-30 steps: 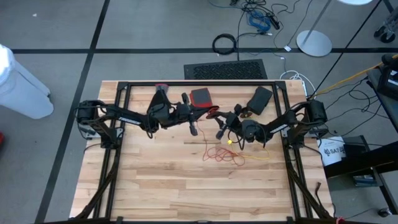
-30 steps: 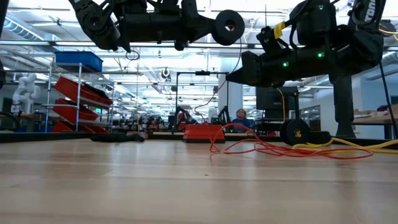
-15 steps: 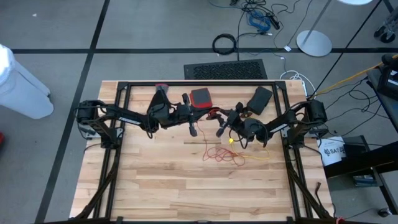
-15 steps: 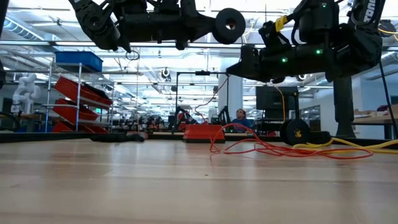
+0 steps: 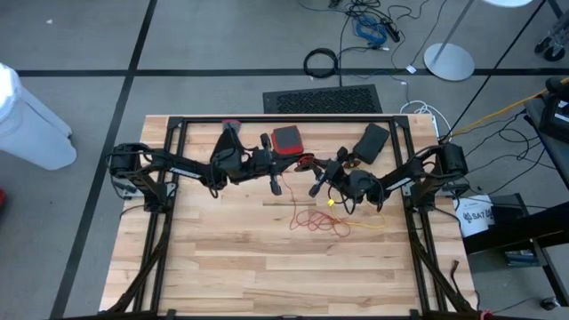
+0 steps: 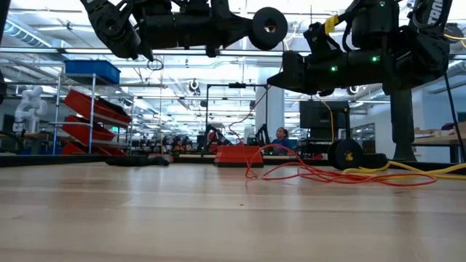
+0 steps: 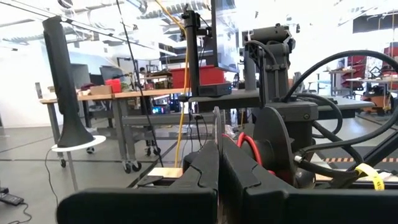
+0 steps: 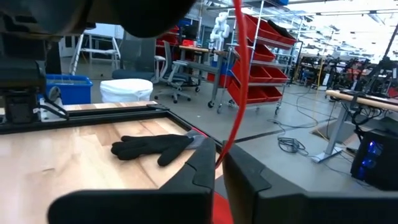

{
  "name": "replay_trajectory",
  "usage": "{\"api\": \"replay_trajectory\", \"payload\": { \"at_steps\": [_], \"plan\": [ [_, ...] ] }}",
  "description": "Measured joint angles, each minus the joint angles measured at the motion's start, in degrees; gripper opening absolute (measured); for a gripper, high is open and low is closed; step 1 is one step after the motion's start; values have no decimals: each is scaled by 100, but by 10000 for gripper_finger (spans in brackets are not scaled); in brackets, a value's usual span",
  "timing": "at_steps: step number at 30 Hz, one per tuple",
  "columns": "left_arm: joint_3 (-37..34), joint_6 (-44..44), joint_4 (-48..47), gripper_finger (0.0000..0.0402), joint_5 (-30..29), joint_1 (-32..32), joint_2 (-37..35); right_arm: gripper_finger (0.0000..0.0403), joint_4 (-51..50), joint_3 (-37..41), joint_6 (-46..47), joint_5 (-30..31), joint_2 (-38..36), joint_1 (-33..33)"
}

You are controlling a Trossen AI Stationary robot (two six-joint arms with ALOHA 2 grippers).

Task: Coil cords
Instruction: Coil the red wire onto the spool

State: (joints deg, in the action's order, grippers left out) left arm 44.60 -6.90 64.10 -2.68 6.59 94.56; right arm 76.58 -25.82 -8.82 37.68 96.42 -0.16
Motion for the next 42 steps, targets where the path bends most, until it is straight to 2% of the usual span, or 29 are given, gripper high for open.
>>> {"api": "replay_trajectory", "payload": {
  "at_steps": [10,29,37,42],
  "plan": [
    [0,-2,311,0,-354,0,0,11,31,0,221,2,0,4],
    [0,15,596,0,-363,0,0,11,31,-9,499,-200,0,214],
    [13,46,614,0,-361,0,0,11,-567,-460,340,-348,0,221],
    [13,20,609,0,-361,-15,0,11,-573,-487,225,-322,0,227]
  ]
}}
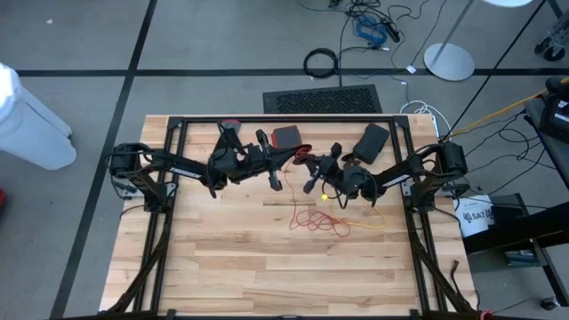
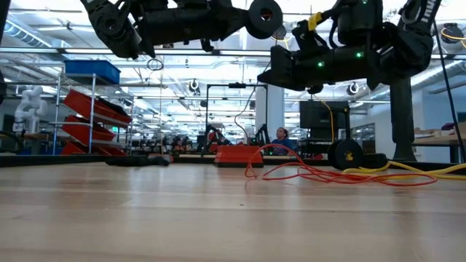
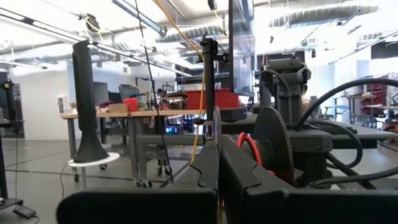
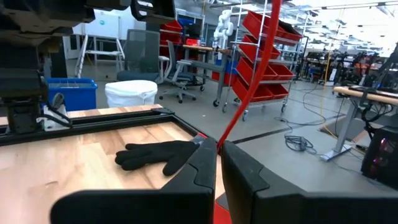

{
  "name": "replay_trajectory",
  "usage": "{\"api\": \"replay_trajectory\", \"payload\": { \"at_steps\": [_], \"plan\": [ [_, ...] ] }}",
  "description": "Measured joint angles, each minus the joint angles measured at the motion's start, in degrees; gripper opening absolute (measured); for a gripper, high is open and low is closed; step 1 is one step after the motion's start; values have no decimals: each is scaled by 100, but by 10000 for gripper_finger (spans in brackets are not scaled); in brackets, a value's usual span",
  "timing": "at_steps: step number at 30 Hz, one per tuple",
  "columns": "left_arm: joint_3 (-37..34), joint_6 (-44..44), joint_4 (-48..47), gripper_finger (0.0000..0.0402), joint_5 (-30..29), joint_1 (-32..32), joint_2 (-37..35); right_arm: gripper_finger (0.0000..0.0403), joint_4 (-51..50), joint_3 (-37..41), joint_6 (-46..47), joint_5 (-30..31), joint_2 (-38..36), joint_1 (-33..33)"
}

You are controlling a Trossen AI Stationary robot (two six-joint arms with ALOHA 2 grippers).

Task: Coil cords
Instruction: Coil the red wire onto the spool

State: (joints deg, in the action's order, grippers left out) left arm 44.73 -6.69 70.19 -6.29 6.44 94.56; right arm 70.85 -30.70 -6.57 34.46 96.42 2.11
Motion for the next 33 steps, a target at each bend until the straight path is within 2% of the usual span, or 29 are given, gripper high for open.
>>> {"api": "replay_trajectory", "payload": {
  "at_steps": [16,20,27,33],
  "plan": [
    [5,-157,-47,0,-24,-9,0,2,-100,-17,113,9,0,20],
    [7,-484,-243,0,-425,-27,0,1,-289,-185,341,21,0,20],
    [7,-1149,-370,0,-895,-27,2,0,-1210,-721,731,17,0,3],
    [9,-1635,-762,0,-1177,-24,4,0,-1239,-846,820,6,0,-68]
  ]
}}
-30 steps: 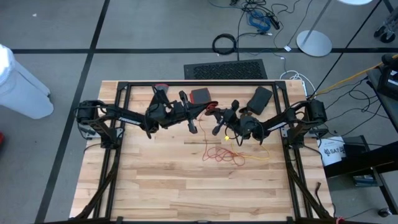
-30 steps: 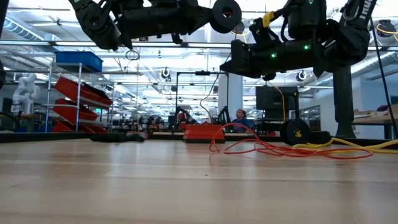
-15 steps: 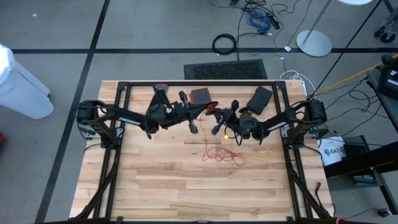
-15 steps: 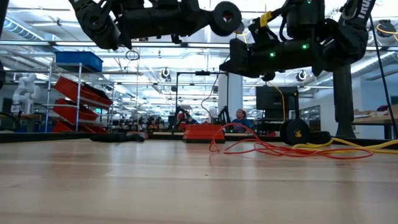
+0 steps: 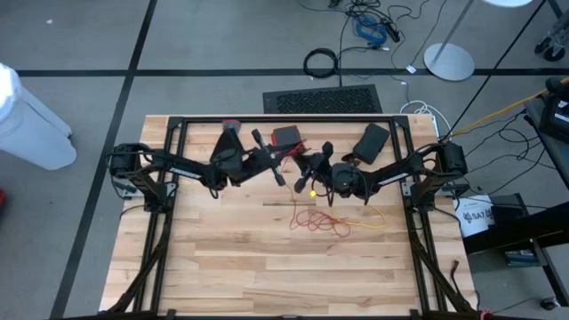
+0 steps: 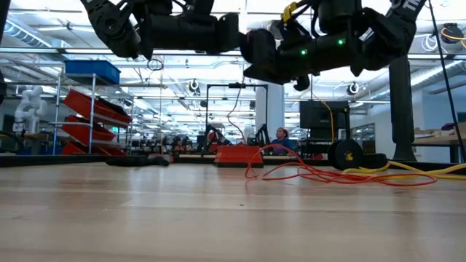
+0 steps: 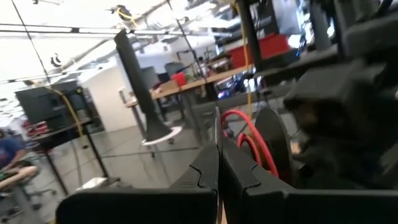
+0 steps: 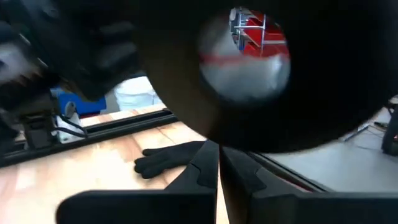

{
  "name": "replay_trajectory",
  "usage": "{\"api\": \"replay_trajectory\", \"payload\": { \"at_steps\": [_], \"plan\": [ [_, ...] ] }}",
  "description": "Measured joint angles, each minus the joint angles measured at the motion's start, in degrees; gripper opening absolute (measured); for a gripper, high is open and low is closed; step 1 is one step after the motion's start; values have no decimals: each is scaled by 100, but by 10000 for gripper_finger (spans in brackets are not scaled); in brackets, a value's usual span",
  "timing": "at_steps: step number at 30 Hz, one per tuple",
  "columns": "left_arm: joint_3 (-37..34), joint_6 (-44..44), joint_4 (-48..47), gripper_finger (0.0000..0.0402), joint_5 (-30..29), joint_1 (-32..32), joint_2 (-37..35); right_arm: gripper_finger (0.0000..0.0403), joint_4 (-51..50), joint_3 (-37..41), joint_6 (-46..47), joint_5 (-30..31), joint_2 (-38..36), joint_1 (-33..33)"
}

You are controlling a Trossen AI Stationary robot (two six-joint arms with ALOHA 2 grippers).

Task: Coil cords
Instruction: Coil the red wire onto the spool

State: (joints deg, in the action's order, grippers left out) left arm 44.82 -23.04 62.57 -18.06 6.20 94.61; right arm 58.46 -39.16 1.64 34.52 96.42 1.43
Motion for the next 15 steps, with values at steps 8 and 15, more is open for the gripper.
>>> {"api": "replay_trajectory", "payload": {
  "at_steps": [8,15],
  "plan": [
    [0,-645,-235,0,-265,-2,0,0,-144,0,380,-37,0,-33],
    [0,-887,-237,0,-354,-13,0,0,-227,0,664,-180,0,-33]
  ]
}}
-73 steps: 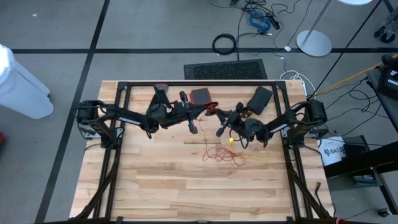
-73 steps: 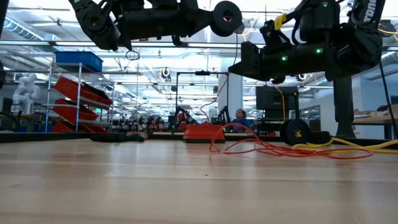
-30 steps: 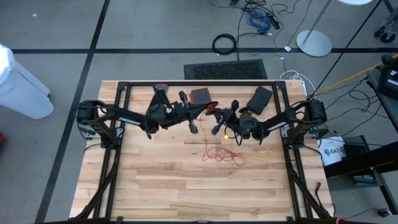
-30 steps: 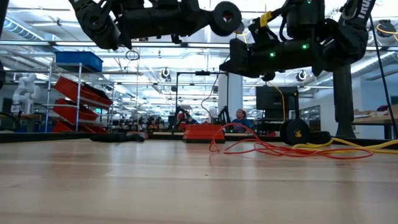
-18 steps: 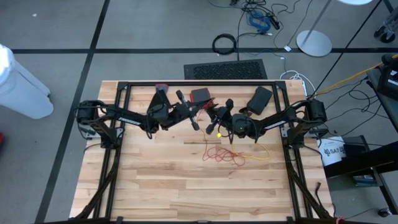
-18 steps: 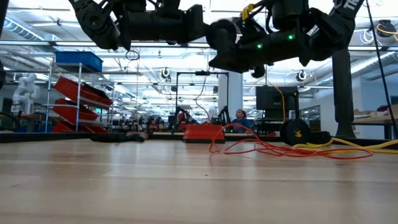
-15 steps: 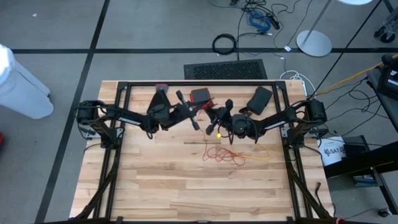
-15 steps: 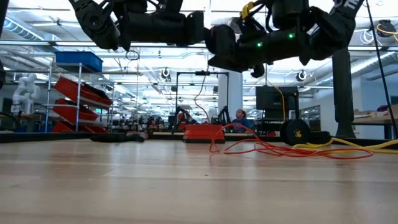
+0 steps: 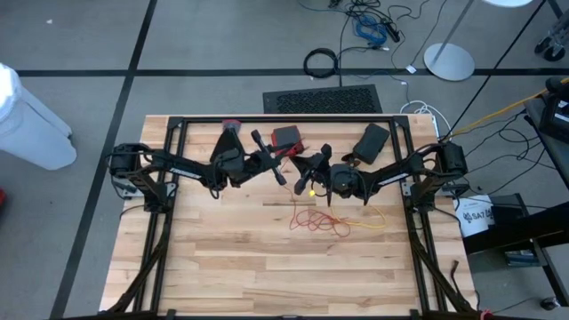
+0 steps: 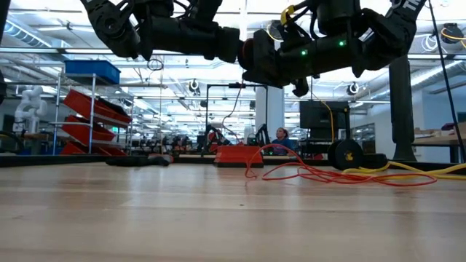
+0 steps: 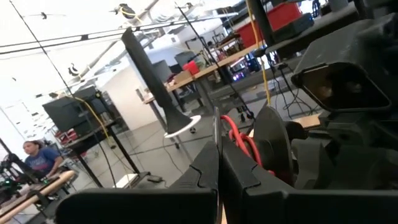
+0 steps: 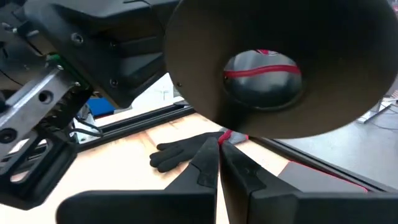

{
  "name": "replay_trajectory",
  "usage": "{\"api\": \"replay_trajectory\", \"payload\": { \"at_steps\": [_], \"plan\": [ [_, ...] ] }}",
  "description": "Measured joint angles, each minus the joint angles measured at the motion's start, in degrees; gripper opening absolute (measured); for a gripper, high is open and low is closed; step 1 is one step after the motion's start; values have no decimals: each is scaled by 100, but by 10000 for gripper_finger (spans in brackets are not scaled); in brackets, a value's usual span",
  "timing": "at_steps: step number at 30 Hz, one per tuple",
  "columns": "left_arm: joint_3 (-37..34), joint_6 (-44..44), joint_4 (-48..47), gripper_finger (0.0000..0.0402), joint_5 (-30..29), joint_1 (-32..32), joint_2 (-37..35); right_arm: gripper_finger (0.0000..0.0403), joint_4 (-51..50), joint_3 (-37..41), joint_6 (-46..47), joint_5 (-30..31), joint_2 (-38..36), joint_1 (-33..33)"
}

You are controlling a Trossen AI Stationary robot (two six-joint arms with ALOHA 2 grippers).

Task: Coil cords
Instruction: Coil the red wire onto the spool

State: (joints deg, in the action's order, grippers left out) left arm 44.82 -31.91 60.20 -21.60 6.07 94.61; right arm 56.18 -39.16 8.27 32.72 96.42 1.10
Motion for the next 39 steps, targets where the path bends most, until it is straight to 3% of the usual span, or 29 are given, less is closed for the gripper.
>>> {"api": "replay_trajectory", "payload": {
  "at_steps": [10,39],
  "plan": [
    [0,303,293,0,96,-110,0,0,-593,0,351,40,2,242],
    [-2,-150,280,0,-413,-120,133,0,-231,2,280,77,2,177]
  ]
}}
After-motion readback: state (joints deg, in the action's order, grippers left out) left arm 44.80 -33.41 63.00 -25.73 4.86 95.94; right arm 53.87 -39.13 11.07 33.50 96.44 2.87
